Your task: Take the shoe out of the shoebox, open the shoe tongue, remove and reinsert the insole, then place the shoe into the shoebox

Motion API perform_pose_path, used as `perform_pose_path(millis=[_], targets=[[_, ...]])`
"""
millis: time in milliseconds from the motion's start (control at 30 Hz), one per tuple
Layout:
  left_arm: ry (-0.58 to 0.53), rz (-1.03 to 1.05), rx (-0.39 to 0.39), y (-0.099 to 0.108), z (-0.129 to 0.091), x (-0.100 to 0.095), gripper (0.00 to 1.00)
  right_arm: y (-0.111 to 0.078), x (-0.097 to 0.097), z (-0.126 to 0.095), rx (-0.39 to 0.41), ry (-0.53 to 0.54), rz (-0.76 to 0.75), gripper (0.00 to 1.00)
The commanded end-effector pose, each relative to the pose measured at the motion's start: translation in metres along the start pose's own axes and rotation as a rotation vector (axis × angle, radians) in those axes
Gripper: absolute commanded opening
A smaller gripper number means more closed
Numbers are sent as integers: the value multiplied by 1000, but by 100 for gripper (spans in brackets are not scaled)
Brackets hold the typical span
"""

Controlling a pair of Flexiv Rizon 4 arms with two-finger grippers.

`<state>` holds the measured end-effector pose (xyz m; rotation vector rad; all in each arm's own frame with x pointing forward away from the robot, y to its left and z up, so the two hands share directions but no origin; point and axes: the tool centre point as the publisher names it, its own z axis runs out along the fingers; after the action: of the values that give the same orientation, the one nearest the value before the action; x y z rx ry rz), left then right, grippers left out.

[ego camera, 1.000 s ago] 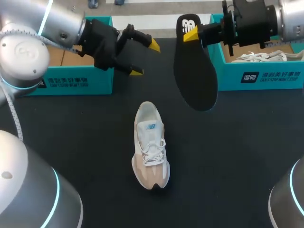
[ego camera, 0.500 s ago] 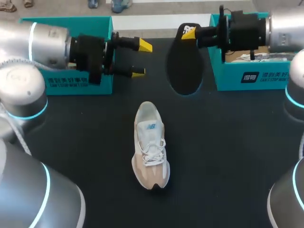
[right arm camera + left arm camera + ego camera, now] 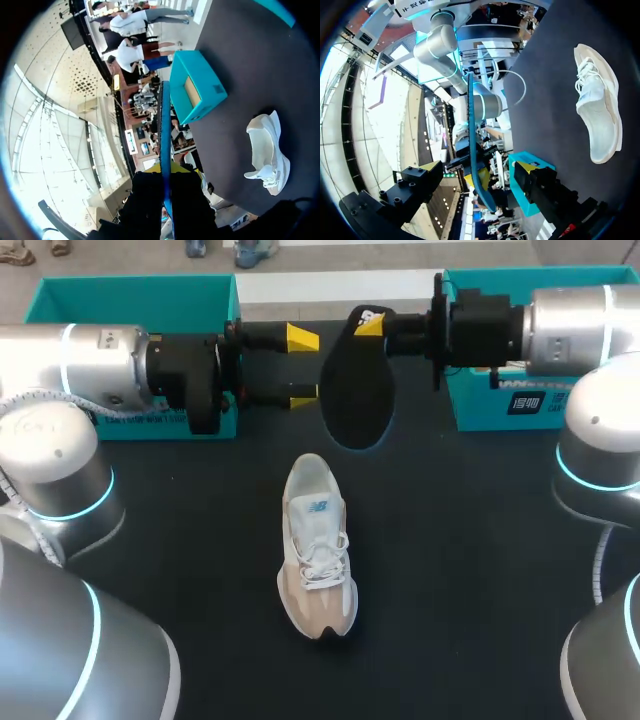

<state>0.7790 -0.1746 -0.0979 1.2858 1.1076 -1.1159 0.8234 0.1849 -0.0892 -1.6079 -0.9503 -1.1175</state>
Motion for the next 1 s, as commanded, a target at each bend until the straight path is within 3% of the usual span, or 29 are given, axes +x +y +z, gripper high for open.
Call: perform_pose_path(millis=[33,167,300,433,600,633,667,867,1000], targets=[[-17,5,22,4,18,1,82,4,-2,19,-10,8,-3,0],[-37,6,42,-1,26,-2,45,5,-3,20,-19,11,-3,0],[-31,-1,48,-3,29,2,29,5,-4,18,-22,12,-6,0],[-28,-14,52,-5,27,5,0,5,-5,15,-28,7,-7,0],[-41,-27,49,-5,26,7,0,7,-6,13,-29,23,-18,0],[-44,-30,47,-6,26,7,0,7,-6,13,-34,26,-22,29],[-48,-32,48,-6,25,7,0,8,-6,12,-44,15,-29,100],[-52,-35,40,-8,11,1,0,1,-10,-11,-21,60,-145,100],[-32,-39,37,-8,-6,0,0,-12,-19,-35,67,69,-246,100]])
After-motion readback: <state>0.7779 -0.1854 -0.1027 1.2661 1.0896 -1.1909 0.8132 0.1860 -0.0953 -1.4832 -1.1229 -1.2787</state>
